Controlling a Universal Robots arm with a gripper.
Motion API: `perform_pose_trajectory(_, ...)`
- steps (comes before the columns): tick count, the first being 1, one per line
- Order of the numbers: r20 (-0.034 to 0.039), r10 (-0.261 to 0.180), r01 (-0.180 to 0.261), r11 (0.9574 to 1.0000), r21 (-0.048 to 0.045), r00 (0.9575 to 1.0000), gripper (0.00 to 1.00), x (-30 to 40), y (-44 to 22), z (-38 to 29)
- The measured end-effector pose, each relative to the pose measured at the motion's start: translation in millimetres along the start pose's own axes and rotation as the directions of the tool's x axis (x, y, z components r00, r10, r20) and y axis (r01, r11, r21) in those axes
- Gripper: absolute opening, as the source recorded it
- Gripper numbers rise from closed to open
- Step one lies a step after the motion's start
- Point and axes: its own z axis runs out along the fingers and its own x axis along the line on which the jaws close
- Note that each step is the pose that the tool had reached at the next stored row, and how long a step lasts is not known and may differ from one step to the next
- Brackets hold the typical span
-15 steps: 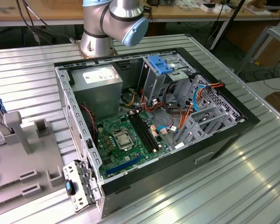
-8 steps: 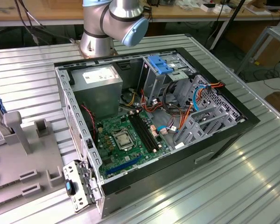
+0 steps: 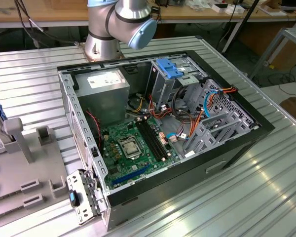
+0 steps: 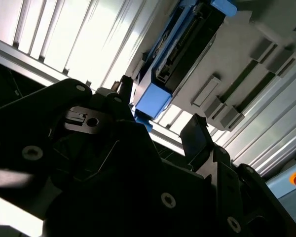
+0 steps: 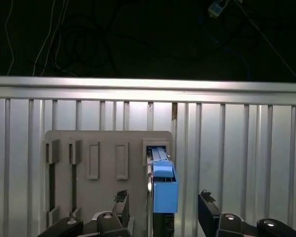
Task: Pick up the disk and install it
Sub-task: 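Pick up the disk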
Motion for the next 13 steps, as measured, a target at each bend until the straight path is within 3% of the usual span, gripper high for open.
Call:
perform_pose_trajectory(11, 0.0002, -0.010, 0.010, 0.9999, -0.0018, 0.9999, 0.66, 2.7, 0.0, 28.2)
perform_pose_trajectory(13, -0.0039, -0.012, 0.012, 0.9999, -0.0020, 0.9999, 0.66, 2.8, -0.2, 31.8)
